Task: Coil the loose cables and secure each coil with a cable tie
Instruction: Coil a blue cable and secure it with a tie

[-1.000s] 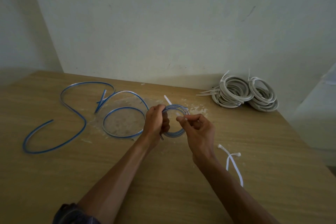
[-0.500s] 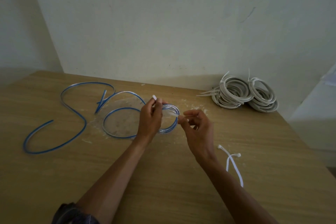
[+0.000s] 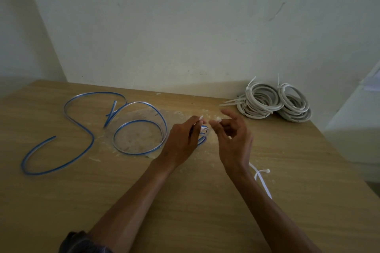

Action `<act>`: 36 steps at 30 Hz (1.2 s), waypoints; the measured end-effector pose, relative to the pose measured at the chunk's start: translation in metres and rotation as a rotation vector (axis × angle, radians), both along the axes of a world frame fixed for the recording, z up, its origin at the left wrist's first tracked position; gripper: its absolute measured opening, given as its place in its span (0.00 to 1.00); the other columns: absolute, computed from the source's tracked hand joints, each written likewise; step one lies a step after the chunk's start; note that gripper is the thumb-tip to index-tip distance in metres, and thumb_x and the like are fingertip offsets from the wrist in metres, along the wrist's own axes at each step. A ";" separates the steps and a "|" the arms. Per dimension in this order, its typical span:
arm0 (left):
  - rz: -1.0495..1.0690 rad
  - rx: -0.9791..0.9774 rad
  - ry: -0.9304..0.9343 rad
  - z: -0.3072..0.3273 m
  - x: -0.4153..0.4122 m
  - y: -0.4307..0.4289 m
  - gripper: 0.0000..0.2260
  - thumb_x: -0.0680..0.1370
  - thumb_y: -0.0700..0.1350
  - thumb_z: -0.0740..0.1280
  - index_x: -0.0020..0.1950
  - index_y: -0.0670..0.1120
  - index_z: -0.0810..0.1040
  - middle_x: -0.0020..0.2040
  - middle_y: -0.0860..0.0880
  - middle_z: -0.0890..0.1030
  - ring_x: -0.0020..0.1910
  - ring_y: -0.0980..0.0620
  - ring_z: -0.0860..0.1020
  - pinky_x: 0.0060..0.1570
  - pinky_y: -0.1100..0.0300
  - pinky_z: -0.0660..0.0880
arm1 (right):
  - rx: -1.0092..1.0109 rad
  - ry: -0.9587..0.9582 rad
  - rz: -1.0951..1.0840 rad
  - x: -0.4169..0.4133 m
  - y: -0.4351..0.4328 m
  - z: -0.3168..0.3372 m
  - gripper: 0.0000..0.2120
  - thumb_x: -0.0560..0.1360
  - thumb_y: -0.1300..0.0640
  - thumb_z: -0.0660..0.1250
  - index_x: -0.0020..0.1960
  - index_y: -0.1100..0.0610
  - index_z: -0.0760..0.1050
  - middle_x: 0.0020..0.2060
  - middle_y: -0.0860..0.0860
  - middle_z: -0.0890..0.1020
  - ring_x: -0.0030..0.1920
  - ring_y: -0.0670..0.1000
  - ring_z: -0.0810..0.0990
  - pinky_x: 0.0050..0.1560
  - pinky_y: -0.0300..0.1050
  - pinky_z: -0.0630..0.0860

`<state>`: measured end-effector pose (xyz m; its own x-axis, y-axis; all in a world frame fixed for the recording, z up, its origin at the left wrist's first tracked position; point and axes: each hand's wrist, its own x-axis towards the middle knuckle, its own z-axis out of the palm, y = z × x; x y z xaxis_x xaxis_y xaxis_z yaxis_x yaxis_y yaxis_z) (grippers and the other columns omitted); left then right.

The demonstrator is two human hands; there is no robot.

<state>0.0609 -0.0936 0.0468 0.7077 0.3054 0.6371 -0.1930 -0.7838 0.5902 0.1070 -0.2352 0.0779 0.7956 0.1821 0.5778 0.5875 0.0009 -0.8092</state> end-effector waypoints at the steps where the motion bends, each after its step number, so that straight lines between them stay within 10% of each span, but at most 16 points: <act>1: 0.010 0.007 -0.012 0.002 0.000 -0.002 0.12 0.86 0.48 0.59 0.62 0.45 0.80 0.36 0.61 0.76 0.31 0.66 0.76 0.30 0.71 0.68 | -0.014 -0.053 -0.036 0.002 -0.001 -0.002 0.15 0.75 0.52 0.73 0.60 0.55 0.81 0.42 0.46 0.85 0.41 0.44 0.83 0.40 0.34 0.76; 17: 0.036 0.288 0.119 -0.004 -0.003 -0.004 0.18 0.84 0.55 0.47 0.59 0.46 0.71 0.41 0.46 0.85 0.35 0.46 0.83 0.36 0.48 0.82 | -0.323 -0.344 -0.008 0.011 0.002 -0.017 0.14 0.81 0.62 0.68 0.66 0.56 0.80 0.46 0.47 0.78 0.44 0.46 0.77 0.46 0.37 0.74; 36: 0.040 0.324 0.150 -0.001 -0.001 -0.009 0.08 0.84 0.42 0.63 0.63 0.43 0.71 0.43 0.45 0.85 0.35 0.46 0.83 0.36 0.48 0.82 | -0.335 -0.345 -0.037 0.008 0.003 -0.018 0.13 0.81 0.62 0.66 0.65 0.58 0.79 0.48 0.45 0.76 0.45 0.45 0.76 0.46 0.38 0.75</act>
<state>0.0594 -0.1027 0.0461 0.7921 0.1337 0.5955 -0.0885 -0.9402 0.3288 0.1145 -0.2320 0.0594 0.5776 0.3780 0.7236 0.8162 -0.2525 -0.5196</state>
